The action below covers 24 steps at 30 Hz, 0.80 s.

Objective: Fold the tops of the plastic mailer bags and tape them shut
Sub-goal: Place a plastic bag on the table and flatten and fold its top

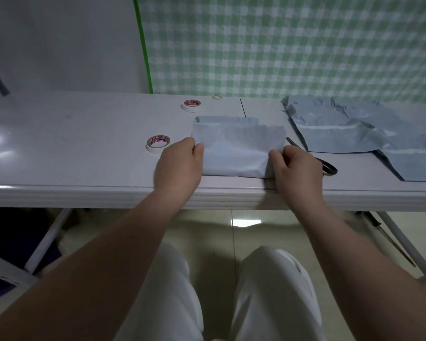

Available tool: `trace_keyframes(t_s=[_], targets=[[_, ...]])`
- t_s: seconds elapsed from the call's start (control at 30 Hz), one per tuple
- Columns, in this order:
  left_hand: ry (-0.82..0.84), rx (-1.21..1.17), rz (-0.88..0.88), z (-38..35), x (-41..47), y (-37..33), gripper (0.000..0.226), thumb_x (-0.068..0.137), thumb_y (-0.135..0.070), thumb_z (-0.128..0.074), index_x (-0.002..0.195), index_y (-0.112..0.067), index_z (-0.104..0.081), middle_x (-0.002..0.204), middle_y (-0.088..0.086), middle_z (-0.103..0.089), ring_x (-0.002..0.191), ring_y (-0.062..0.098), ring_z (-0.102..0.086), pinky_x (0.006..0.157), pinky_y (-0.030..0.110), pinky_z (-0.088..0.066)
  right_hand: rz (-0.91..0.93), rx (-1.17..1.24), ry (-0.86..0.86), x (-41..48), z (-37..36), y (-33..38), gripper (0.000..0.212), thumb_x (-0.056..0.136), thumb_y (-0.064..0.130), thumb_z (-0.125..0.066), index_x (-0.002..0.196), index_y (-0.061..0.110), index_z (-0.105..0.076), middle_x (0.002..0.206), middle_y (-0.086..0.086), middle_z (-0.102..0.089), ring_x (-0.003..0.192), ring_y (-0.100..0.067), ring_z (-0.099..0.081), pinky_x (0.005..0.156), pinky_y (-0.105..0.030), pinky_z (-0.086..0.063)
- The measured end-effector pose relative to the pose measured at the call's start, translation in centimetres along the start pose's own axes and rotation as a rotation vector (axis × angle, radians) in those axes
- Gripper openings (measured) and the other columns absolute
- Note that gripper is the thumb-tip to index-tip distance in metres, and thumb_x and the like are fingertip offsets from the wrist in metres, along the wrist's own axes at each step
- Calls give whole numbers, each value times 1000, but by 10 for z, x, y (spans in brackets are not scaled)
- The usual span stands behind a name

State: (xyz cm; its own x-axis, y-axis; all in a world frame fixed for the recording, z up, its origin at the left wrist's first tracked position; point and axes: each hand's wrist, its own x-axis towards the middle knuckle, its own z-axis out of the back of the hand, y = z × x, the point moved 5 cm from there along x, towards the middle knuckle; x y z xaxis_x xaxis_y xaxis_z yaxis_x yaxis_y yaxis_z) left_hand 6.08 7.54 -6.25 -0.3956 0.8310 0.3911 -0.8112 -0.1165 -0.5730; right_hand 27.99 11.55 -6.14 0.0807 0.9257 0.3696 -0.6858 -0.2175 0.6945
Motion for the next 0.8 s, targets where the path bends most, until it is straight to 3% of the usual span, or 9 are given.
trace_keyframes(t_s=[0.23,0.53,0.63,0.7,0.8], targets=[[-1,191,0,-5,0,4,27,93,-22,-44,68,-13,-38,61,-2,-36,68,28,-41,56,33,-25,4,-284,-19,6,-11,2,30,93,28,-47,74,8,-57,62,-2,-51,59,-21,-44,46,-26,-21],[-13,228,37,-1,-5,4,7,91,-21,-49,90,-16,-52,76,-1,-51,79,30,-55,64,30,-33,-34,-416,37,10,-14,3,22,93,30,-46,89,17,-63,75,-1,-52,70,-22,-44,49,-27,-22],[-9,193,71,-1,-6,3,23,90,-19,-55,111,-18,-46,95,2,-62,89,31,-59,70,34,-41,-34,-431,38,9,-14,3,23,94,30,-46,92,16,-64,76,-2,-52,70,-23,-44,50,-27,-23],[-68,186,-38,1,-6,-2,36,85,-11,-59,119,-20,-49,102,5,-58,95,31,-55,71,39,-44,-48,-431,48,9,-14,4,23,94,30,-46,94,17,-64,80,-5,-56,72,-24,-43,54,-28,-26],[32,200,-353,-7,-2,-13,41,71,-2,-40,97,-14,-69,93,9,-63,86,34,-55,68,41,-49,-58,-426,61,10,-15,4,23,94,30,-46,95,17,-64,90,-10,-63,74,-25,-42,59,-29,-30]])
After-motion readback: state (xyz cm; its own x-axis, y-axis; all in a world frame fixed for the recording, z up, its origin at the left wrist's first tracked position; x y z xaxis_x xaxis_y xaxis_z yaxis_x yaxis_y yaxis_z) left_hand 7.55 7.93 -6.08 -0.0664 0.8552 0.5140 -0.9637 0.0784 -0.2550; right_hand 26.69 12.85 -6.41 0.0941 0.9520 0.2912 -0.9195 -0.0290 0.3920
